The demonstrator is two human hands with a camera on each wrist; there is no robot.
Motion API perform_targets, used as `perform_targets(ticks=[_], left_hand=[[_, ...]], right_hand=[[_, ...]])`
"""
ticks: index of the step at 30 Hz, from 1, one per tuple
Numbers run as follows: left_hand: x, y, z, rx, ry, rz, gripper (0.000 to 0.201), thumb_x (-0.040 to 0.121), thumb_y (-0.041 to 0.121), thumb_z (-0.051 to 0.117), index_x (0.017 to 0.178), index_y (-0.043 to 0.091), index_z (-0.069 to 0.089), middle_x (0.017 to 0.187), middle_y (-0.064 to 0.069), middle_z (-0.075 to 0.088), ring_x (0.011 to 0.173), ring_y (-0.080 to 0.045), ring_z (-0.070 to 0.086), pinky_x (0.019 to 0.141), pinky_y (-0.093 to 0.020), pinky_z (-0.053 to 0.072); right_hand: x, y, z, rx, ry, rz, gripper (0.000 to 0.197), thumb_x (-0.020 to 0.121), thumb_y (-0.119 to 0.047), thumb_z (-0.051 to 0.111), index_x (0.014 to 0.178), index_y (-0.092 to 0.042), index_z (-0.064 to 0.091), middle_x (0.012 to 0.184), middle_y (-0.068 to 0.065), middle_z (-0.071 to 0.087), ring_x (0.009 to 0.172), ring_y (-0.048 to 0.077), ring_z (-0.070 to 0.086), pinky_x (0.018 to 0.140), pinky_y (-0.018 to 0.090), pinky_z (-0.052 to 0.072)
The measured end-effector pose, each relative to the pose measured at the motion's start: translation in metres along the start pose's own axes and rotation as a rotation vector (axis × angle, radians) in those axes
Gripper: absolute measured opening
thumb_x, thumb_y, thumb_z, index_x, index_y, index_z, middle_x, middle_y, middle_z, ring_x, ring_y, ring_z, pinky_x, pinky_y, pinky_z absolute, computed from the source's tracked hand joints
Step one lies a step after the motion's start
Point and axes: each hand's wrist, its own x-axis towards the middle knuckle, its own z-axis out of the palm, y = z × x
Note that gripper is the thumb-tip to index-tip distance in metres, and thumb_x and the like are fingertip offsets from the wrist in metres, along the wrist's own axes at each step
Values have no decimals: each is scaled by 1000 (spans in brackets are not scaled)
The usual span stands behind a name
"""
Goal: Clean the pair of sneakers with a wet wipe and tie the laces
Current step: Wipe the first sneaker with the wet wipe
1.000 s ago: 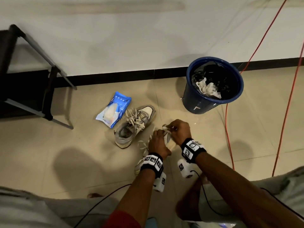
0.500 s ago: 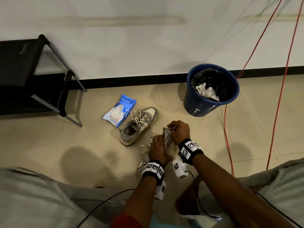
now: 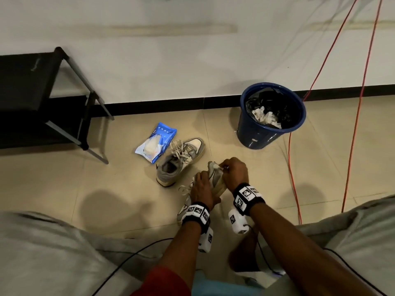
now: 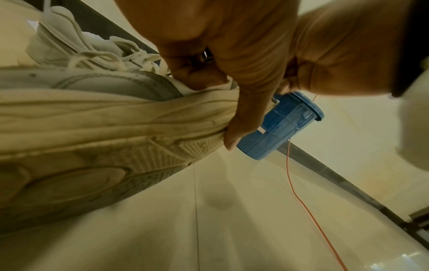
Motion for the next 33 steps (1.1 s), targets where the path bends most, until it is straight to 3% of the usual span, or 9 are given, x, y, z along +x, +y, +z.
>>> perform_targets(ticks=[3,7,12,17,21,24,27,30,33], left_hand=[[-5,2,0,17,-19,15,90,46,28,95,119,13,43,127,-8,46,112,-31,51,88,-43,45],[-11,-10,-7,-12,-7,-14,87,42,27,95,112,14,45,119,-7,49,106,-33,55,82,-45,49],[-7,-3,-11,-9,-34,12,91,44,24,97,117,12,44,126,-8,46,108,-33,53,82,-44,48],[-5,-4,-8,-31,-38,3,91,42,25,98,114,14,45,125,-7,47,107,-32,55,80,-43,49],[-8,-9,-7,-8,-37,-1,93,44,27,97,118,14,42,127,-9,45,110,-34,52,84,-44,49],[-10,-11,-11,-19,-23,-1,94,42,28,97,117,13,42,126,-9,46,111,-35,52,85,-45,48],[-8,-11,-13,-23,-27,-2,95,42,29,98,117,12,43,126,-9,47,112,-33,51,86,-44,46],[-7,-10,-11,-12,-58,4,99,41,31,97,121,11,42,130,-10,45,118,-33,48,91,-42,46],[-4,-12,-14,-27,-50,-12,96,43,31,97,119,11,42,127,-9,47,113,-33,51,85,-40,46]], right_hand=[[10,8,-9,-26,40,89,13,78,-10,66,87,-11,75,91,13,69,83,32,63,70,31,47],[-27,-14,6,-29,-64,-63,4,78,-15,71,79,-12,73,80,10,65,73,28,58,60,26,36],[-2,2,-16,-64,-15,66,16,75,-2,66,86,-10,74,89,12,66,82,32,62,67,29,45],[-26,-12,-5,-99,-81,-60,10,80,-13,69,85,-11,77,85,13,66,78,33,61,63,27,39],[9,-13,-13,-56,-52,117,20,79,-6,63,93,-10,76,95,11,72,88,29,65,78,30,51],[3,-16,-13,-69,-74,61,20,76,-3,62,89,-11,75,90,10,71,82,29,65,72,30,52],[-9,-1,-22,-25,-64,22,7,75,-11,71,80,-14,74,82,7,67,73,26,63,63,28,47],[-14,17,-29,-3,8,86,11,75,-5,69,82,-10,75,85,12,68,79,30,61,67,24,36],[-29,12,-19,23,3,8,19,71,3,68,81,-12,73,84,10,64,76,28,59,66,27,42]])
